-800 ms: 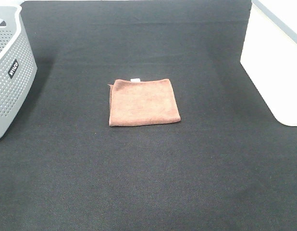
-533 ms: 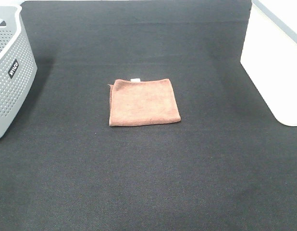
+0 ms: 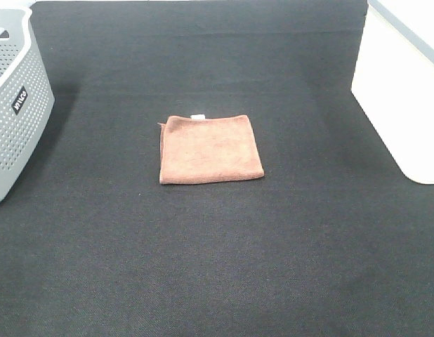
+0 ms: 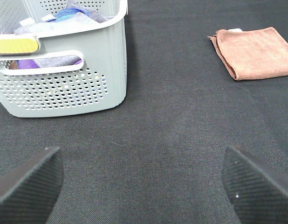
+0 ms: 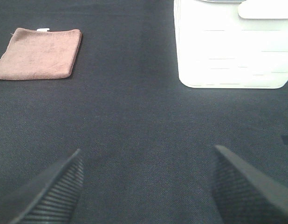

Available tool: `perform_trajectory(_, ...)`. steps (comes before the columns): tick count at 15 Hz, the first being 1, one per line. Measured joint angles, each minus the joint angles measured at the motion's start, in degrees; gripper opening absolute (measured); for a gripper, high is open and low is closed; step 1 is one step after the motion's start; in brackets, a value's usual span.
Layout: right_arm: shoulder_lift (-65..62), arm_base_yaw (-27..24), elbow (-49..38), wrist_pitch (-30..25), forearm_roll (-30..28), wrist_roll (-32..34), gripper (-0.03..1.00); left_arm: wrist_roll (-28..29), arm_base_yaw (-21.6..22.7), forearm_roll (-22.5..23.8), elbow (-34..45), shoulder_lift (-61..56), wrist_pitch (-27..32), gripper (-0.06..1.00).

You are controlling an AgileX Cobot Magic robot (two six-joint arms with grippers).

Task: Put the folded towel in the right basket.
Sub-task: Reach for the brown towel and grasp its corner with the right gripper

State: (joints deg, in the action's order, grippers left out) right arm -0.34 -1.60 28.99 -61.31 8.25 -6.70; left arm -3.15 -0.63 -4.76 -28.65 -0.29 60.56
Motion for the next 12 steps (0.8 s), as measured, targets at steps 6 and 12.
perform_trajectory(6, 0.0, 0.0, 0.0, 0.0, 0.0, 0.0, 0.71, 0.0, 0.0, 0.0, 0.0, 0.0, 0.0, 0.87)
perform_trajectory(12, 0.0, 0.0, 0.0, 0.0, 0.0, 0.0, 0.71, 0.0, 0.0, 0.0, 0.0, 0.0, 0.0, 0.87)
